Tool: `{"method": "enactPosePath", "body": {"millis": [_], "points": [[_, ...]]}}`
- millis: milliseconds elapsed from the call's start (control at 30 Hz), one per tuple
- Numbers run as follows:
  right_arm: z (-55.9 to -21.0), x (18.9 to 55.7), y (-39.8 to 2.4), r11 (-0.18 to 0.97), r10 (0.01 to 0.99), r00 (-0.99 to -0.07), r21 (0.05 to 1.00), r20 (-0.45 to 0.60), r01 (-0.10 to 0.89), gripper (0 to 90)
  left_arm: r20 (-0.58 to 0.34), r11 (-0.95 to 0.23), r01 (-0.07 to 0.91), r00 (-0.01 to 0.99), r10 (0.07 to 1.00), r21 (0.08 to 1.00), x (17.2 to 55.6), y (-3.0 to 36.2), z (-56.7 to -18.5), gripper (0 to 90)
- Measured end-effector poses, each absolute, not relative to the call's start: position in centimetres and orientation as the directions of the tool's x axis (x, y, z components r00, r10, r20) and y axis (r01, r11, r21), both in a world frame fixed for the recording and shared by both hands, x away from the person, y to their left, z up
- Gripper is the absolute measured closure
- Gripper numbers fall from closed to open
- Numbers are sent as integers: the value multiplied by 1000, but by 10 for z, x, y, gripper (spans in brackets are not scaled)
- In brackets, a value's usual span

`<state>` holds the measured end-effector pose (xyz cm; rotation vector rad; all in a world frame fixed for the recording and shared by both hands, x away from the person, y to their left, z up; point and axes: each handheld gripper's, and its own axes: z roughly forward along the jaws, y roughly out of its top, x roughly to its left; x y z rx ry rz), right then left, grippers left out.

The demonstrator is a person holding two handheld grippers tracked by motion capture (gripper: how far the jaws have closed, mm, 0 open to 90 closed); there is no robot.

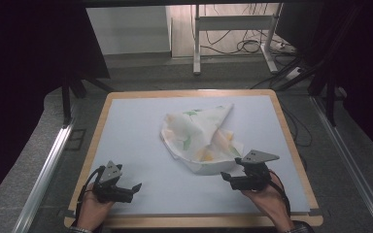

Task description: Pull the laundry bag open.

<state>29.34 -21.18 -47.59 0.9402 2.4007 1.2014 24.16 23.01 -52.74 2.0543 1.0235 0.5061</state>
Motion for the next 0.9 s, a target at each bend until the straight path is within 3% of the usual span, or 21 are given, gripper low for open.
{"method": "enactPosePath", "body": {"millis": [233,467,900], "points": [[-473,301,-193,449,649,-760,796,23,407,370,12,-380,495,597,802,782,242,230,-527,8],[-475,313,-171,473,610,-792,787,32,396,390,2,-373,502,594,804,780,242,230,-527,8],[-468,325,-140,538,553,-833,752,26,381,527,-17,-370,520,596,803,770,243,229,-528,8]]}}
